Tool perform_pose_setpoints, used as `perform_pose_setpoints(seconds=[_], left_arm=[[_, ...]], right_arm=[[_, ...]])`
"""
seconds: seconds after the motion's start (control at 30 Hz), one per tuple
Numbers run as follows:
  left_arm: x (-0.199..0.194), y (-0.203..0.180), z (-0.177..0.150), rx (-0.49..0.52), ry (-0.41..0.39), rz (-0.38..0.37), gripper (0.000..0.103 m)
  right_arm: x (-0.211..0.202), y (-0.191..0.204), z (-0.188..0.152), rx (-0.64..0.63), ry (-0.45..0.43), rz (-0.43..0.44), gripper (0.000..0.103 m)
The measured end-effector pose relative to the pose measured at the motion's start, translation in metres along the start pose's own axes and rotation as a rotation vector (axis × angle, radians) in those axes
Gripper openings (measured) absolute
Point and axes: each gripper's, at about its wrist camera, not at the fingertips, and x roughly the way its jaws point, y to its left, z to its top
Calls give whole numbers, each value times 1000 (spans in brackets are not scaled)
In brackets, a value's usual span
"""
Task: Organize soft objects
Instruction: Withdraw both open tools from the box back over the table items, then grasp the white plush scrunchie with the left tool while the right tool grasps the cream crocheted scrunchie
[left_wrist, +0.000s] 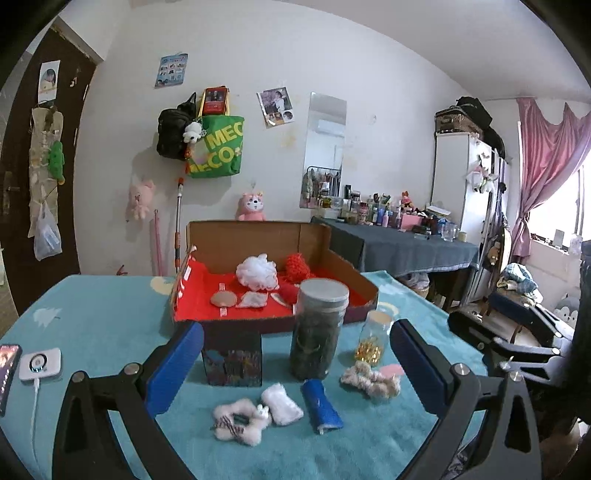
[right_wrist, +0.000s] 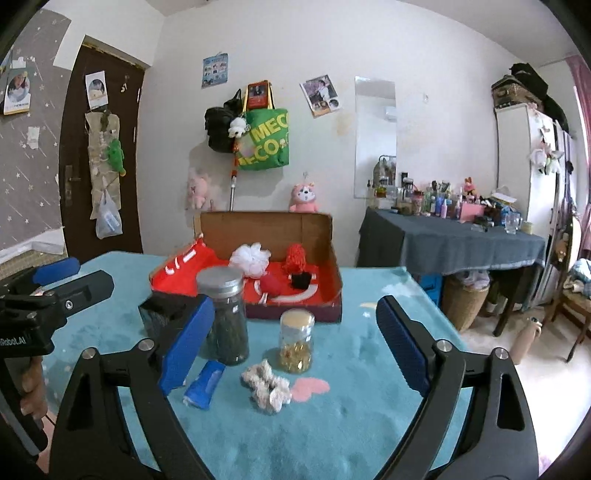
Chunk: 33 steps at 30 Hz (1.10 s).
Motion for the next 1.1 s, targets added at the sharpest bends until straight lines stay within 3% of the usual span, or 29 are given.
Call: perform_pose_setpoints(seconds=[0.63, 1.1], left_arm=[[46, 6, -68, -19, 181, 59, 103], [68, 22, -80, -50, 299, 70, 103]], right_arm=[[46, -6, -72, 60, 175, -36, 91], [64, -9, -88, 78, 259, -25, 91]])
